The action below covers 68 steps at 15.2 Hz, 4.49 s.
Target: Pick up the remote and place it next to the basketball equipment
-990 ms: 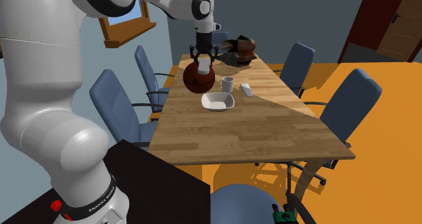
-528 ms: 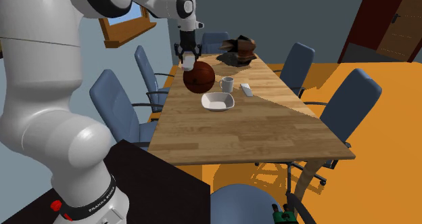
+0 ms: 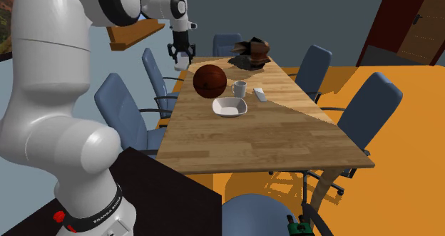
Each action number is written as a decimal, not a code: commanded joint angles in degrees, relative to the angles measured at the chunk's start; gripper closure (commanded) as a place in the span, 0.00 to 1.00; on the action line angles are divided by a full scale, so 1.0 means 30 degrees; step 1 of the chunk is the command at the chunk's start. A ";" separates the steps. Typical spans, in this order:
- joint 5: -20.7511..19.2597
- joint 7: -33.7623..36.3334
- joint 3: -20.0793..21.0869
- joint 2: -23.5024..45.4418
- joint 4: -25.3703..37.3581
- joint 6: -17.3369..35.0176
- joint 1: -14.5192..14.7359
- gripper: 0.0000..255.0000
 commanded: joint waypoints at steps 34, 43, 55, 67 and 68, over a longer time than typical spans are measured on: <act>-0.0422 0.2680 0.0594 0.4610 0.0199 0.4472 0.2077 1.00; -0.0442 0.2666 0.0576 0.5730 -0.0319 0.6110 0.2088 1.00; -0.0473 0.2648 0.0545 0.7611 -0.0342 0.8015 0.2112 1.00; -0.0491 0.2637 0.0525 0.8909 -0.0016 0.8987 0.2130 1.00; -0.0491 0.2637 0.0525 0.8909 -0.0016 0.8987 0.2130 1.00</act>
